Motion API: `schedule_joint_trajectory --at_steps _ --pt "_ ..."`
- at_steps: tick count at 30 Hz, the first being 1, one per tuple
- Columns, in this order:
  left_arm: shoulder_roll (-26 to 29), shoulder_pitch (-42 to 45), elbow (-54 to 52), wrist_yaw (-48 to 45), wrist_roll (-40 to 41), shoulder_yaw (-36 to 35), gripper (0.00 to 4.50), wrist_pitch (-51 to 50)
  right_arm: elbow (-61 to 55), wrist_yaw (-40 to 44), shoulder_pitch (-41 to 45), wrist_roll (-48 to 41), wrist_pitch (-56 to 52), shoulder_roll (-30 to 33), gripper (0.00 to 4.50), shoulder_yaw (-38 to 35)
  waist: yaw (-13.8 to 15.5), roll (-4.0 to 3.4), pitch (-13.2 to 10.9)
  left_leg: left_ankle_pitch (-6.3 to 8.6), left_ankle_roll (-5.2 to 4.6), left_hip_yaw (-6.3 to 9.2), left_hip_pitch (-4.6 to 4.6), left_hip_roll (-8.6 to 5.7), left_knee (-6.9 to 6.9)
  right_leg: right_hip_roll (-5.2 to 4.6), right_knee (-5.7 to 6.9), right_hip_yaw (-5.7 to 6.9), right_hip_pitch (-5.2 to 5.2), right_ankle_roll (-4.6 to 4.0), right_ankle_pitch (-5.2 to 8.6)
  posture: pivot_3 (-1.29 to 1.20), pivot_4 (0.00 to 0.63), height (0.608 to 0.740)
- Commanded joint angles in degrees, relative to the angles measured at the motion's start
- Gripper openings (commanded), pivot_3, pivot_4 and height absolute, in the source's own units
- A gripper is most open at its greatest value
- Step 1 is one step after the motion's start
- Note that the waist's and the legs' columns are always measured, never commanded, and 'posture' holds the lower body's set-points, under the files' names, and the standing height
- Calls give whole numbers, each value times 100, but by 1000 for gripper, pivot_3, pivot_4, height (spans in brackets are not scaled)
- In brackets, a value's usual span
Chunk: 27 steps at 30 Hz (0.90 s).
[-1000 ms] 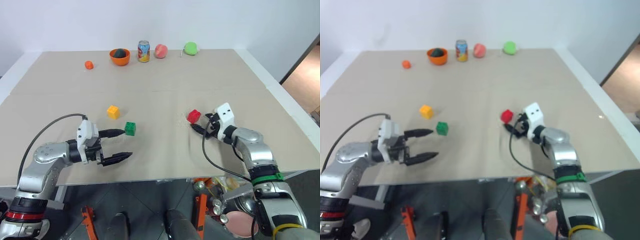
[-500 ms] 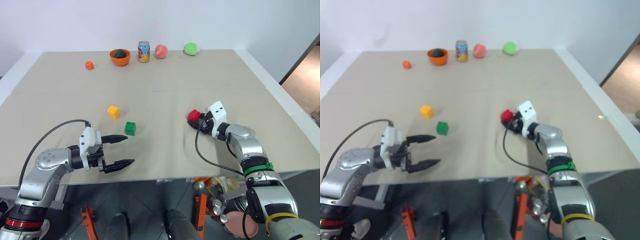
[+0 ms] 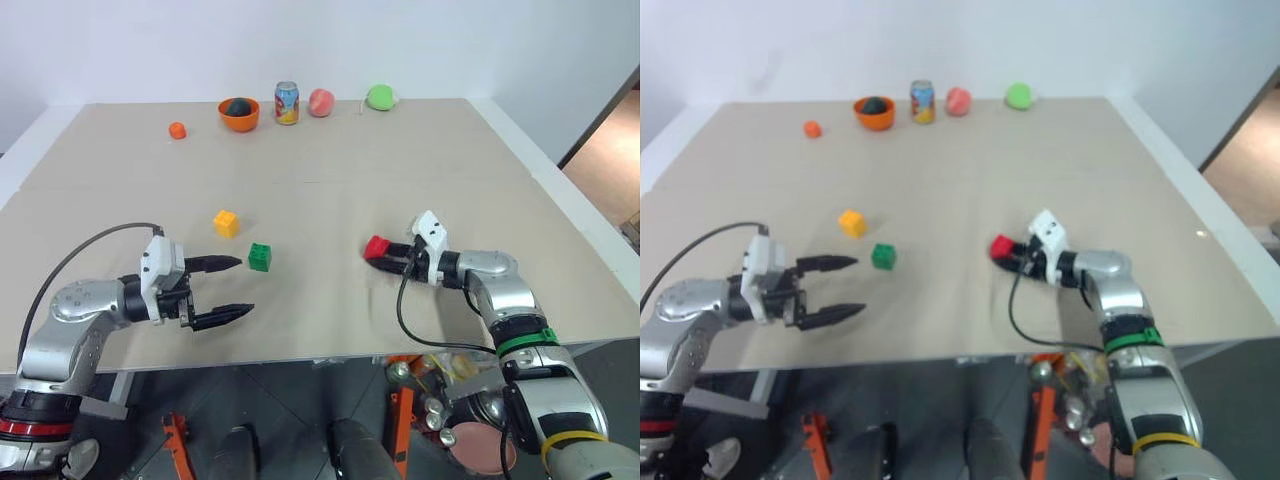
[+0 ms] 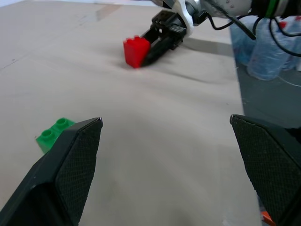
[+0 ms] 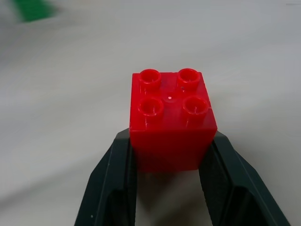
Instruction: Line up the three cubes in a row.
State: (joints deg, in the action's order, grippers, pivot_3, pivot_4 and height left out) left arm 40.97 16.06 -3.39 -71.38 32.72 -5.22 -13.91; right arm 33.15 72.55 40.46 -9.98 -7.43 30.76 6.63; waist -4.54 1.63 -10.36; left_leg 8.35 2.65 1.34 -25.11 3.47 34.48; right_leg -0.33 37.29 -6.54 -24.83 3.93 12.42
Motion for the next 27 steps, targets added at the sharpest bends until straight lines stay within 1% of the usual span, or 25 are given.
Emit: schedule_joint_trajectory --at_steps 1,4,9,16,21,27 --pt "79 102 -41 -96 140 -184 4500 -36 -292 654 154 -19 -22 160 1234 219 0 0 0 0 0 1 1 0 0 1 1 0 1 0 0 0 150 740" --pt "48 46 -139 -79 151 -171 4500 -68 199 914 451 240 349 78 1234 473 -2 0 0 0 0 0 2 0 3 1 2 0 0 -1 -1 0 150 740" --pt "73 -168 -361 -39 223 -247 4500 -141 1151 1110 927 579 977 -61 1234 707 -6 1 0 0 0 -2 4 1 4 1 4 0 -1 -3 -3 0 150 740" --pt "95 -550 -740 140 331 -453 4500 -285 2353 1168 1649 861 1662 -318 1234 646 -34 1 0 -4 0 0 9 3 5 2 8 1 2 -8 -8 0 150 740" --pt "89 -767 -904 233 373 -551 4500 -309 2734 1166 1874 864 1904 -375 1234 521 -38 1 0 -5 1 -1 8 3 4 2 9 1 1 -8 -7 0 150 740" --pt "96 -838 -934 262 387 -561 4500 -295 2804 1246 1807 987 2173 -400 1234 619 -37 1 0 -5 2 -1 7 3 2 2 10 1 0 -7 -4 0 150 740"
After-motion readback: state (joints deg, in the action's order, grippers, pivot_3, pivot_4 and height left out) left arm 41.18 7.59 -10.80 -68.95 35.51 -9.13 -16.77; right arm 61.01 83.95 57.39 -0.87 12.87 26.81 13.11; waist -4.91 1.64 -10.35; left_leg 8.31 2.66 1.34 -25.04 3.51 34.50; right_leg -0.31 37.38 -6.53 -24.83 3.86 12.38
